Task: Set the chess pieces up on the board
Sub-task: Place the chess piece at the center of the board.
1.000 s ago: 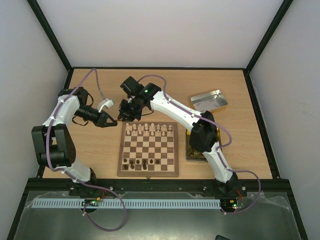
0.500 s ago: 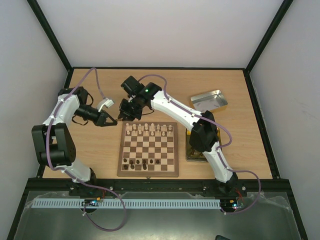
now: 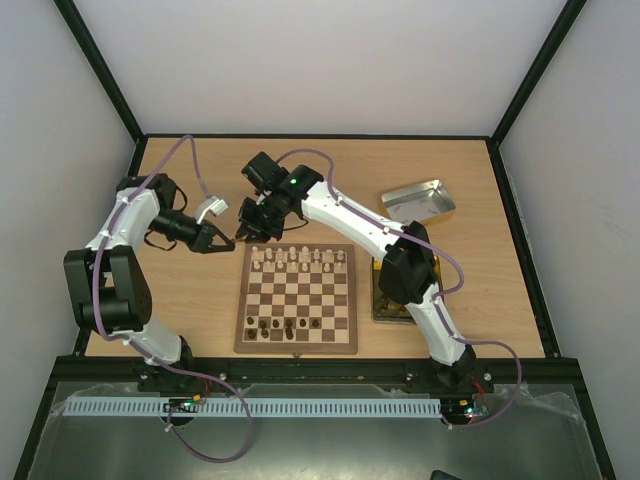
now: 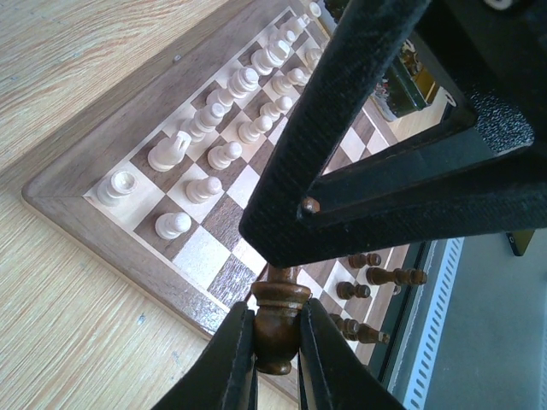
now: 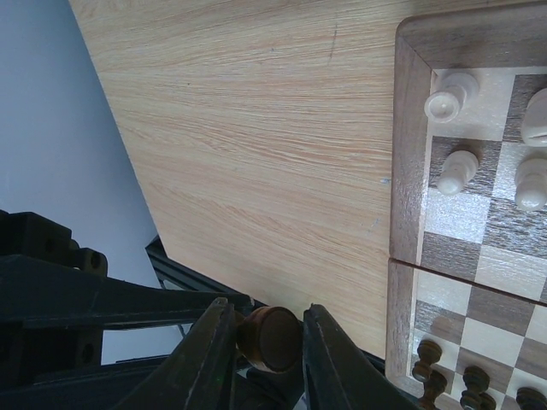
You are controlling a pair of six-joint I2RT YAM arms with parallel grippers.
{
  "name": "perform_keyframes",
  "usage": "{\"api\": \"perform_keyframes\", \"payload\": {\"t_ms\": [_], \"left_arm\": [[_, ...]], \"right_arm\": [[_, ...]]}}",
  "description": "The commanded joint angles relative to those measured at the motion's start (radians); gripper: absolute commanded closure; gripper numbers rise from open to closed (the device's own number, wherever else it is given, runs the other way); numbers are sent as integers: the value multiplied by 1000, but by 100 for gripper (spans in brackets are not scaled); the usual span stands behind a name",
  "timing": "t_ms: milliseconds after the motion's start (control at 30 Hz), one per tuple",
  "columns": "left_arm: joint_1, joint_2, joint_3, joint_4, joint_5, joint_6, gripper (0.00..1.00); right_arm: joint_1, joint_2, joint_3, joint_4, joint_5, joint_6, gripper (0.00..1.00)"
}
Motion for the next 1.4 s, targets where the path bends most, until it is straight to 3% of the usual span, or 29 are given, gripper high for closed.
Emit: {"api": "perform_keyframes", "payload": {"t_ms": [0, 333, 667, 1133, 1367], "left_arm": [[1, -12, 31, -24, -7, 26, 98], [1, -83, 27, -23, -162, 25, 98], [6, -130, 63, -31, -573, 6, 98], [1, -96, -91, -33, -1042, 13, 98], [-7, -26, -151, -31, -1125, 60, 98]], "right_arm": [[0, 3, 31, 0, 0, -24, 77], [-12, -14, 29, -32, 33, -69, 72], [-49, -74, 27, -164, 141, -185, 70], [-89, -243, -244, -156, 277, -338, 70], [-107, -319, -378, -111, 300, -359, 70]]}}
